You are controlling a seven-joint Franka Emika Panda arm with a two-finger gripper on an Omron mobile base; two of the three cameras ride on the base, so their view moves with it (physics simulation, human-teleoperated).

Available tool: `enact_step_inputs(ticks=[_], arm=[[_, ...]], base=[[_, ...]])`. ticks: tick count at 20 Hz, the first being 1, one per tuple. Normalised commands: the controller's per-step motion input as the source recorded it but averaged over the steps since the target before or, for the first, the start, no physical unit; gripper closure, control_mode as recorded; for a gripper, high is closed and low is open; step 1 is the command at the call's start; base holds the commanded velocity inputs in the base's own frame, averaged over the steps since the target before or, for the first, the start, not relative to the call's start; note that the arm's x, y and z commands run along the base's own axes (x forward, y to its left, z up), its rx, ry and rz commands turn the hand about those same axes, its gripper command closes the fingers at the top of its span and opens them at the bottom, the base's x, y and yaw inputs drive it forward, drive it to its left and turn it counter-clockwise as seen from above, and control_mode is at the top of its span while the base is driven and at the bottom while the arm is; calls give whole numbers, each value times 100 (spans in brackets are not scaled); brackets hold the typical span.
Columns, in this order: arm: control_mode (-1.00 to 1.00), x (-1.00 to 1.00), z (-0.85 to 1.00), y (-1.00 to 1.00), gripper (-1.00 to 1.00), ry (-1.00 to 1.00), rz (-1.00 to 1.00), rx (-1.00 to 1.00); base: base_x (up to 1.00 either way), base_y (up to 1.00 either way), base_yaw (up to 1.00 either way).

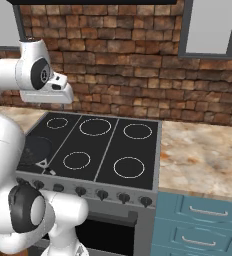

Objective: Pick the croissant and place it on the pan. Then turn on the stove to warm the croissant.

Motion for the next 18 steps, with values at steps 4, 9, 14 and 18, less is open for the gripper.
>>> enact_step_inputs(ticks=[4, 9, 14, 18], arm=[[-100, 0, 20, 52, -100, 0, 2, -2], [-100, 0, 1, 64, -100, 0, 5, -2], [-100, 0, 5, 79, -100, 5, 11, 0], [-100, 0, 17, 100, -100, 8, 16, 0]], base=[[0, 0, 0], [0, 0, 0], [0, 0, 0], [0, 0, 0]])
